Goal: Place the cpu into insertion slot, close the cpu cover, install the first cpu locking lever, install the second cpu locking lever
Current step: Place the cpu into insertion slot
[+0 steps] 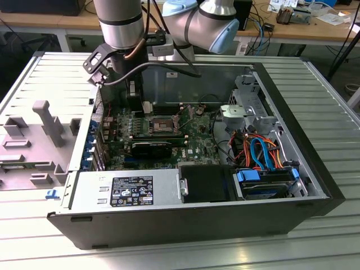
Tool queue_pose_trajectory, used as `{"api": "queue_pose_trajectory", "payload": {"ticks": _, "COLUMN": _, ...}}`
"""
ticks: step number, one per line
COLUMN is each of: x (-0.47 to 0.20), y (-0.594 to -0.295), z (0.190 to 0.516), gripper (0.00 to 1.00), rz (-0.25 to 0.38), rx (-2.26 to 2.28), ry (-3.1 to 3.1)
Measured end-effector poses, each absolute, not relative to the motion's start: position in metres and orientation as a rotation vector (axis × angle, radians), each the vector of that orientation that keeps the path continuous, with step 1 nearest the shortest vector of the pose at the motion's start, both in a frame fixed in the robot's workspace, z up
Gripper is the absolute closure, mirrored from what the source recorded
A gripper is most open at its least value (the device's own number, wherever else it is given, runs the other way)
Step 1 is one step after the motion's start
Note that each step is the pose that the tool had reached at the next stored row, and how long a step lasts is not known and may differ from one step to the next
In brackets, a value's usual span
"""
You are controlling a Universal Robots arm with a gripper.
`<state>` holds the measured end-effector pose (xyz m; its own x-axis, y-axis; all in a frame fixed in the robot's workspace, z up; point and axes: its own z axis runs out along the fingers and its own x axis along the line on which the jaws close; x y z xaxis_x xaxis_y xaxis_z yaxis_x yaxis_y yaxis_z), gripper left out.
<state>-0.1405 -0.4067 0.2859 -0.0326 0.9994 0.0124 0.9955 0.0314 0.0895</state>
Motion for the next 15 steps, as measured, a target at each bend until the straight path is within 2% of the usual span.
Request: {"api": "queue_pose_trajectory", "payload": {"ticks": 15, "x": -0.1448, "y": -0.4067, "z": 0.2853, "gripper": 0.45, "rz": 0.113, "rx": 2.147, "ry": 2.217}}
